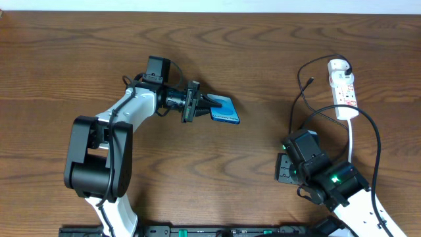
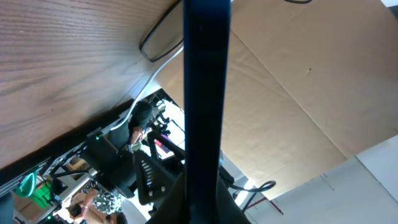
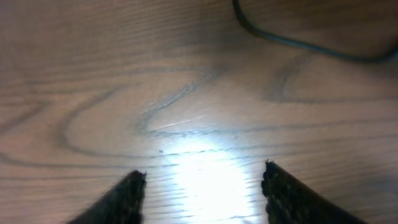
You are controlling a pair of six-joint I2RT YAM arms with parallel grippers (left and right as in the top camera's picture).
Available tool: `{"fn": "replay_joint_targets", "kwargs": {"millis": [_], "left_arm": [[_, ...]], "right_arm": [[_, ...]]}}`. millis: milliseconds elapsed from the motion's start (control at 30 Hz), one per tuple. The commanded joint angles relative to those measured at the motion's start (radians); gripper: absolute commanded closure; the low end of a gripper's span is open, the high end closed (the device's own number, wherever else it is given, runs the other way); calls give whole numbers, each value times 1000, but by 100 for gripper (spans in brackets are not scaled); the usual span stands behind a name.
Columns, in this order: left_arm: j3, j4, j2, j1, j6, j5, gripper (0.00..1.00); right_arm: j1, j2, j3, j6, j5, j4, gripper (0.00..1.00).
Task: Plug charger to phone and switch on socket
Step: 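Move the right gripper to the black cable and grasp near its plug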
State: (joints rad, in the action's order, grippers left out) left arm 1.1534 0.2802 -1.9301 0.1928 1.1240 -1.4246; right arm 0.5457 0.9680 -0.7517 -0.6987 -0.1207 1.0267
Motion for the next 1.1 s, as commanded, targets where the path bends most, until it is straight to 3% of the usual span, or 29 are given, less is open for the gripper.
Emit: {"fn": "replay_joint_targets", "kwargs": {"millis": [0, 100, 167, 367, 600, 667, 733, 900, 1000, 1067], "left_arm": [[29, -2, 11, 0, -17, -23, 92], [29, -2, 11, 0, -17, -23, 93], [28, -2, 11, 0, -17, -23, 93], [28, -2, 11, 0, -17, -22, 93], [29, -2, 11, 0, -12, 4, 93], [28, -2, 11, 0, -12, 4, 93], [29, -2, 11, 0, -12, 5, 93], [29, -2, 11, 0, 2, 36, 92], [29, -2, 11, 0, 7, 42, 93], [29, -2, 11, 0, 7, 42, 92]], "right_arm": [[3, 3, -11, -23, -26, 2, 29], [-13, 14, -11, -160, -144, -30, 23], [-74, 40, -21, -161, -153, -113, 19], [-261, 245, -143, -129, -139, -144, 20], [-316, 624, -277, -63, -150, -364, 29], [-316, 755, -291, -78, -154, -468, 38], [-316, 808, -297, -106, -182, -504, 42], [-316, 904, -297, -123, -247, -635, 38], [-315, 967, -297, -123, -243, -715, 41], [-316, 994, -297, -98, -222, -758, 55]]}}
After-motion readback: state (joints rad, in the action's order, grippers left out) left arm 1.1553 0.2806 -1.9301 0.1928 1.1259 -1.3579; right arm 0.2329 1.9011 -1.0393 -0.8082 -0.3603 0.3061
